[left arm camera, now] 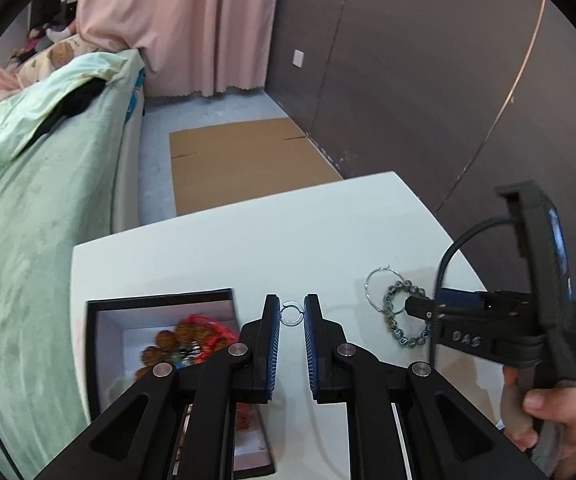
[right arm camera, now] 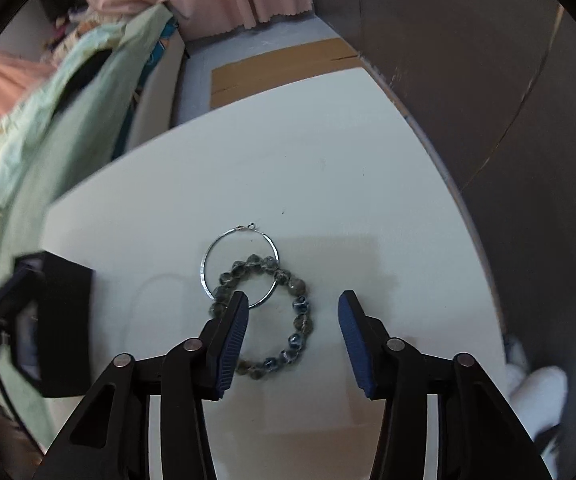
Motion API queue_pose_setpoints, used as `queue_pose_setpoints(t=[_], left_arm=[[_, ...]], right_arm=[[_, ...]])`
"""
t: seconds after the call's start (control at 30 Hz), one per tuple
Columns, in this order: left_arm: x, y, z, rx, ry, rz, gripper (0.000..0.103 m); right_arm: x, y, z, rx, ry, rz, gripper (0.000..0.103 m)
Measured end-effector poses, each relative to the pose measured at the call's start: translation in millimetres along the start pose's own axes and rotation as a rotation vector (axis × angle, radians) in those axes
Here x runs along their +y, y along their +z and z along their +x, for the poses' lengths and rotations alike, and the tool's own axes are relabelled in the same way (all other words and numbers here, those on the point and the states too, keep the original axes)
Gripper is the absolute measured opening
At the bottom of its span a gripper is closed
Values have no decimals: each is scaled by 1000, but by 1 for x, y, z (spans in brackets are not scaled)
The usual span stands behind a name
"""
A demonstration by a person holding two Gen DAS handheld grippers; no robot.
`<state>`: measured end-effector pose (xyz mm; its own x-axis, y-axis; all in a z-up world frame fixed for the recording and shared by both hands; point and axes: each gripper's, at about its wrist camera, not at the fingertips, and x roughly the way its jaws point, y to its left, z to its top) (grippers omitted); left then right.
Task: Organize jewelry
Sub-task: 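Grasp the small silver ring with the left tool, then drop the ring into the box with the left tool while the right tool grasps the bead bracelet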
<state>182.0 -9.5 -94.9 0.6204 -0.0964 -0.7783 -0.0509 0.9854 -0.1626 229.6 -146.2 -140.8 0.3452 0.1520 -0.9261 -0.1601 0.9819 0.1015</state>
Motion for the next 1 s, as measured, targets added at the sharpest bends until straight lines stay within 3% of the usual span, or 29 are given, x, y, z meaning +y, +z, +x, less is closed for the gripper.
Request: queue_pose_setpoints(t=[0.03, 0.1, 0.13, 0.2, 0.37, 0.53, 0.9, 0.97, 1.0], left_arm=[[3, 0, -4, -7, 3, -4, 13], [7, -1, -10, -16, 5, -9, 13], [9, 0, -15, -23, 6, -15, 13], [12, 0, -22, -34, 5, -23, 13], [18, -1, -37, -60, 11, -28, 13], [28, -4, -48, -70, 17, -47, 13], [60, -12, -61, -54, 17, -145, 13], [64, -13, -61, -43, 5, -168, 14], [66, -13, -60, -27, -1, -181, 21]], right_arm=[[4, -1, 0, -5, -27, -20, 43], [10, -2, -1, -8, -81, -69, 18], [9, -3, -2, -4, -65, -68, 11], [5, -3, -6, 0, -11, -47, 11], [6, -5, -33, -88, 31, -41, 10], [7, -7, -45, -107, 99, -13, 10], [37, -12, -70, -203, 285, -17, 10], [44, -15, -76, -223, 322, -15, 10], [46, -18, -79, -231, 337, -14, 10]])
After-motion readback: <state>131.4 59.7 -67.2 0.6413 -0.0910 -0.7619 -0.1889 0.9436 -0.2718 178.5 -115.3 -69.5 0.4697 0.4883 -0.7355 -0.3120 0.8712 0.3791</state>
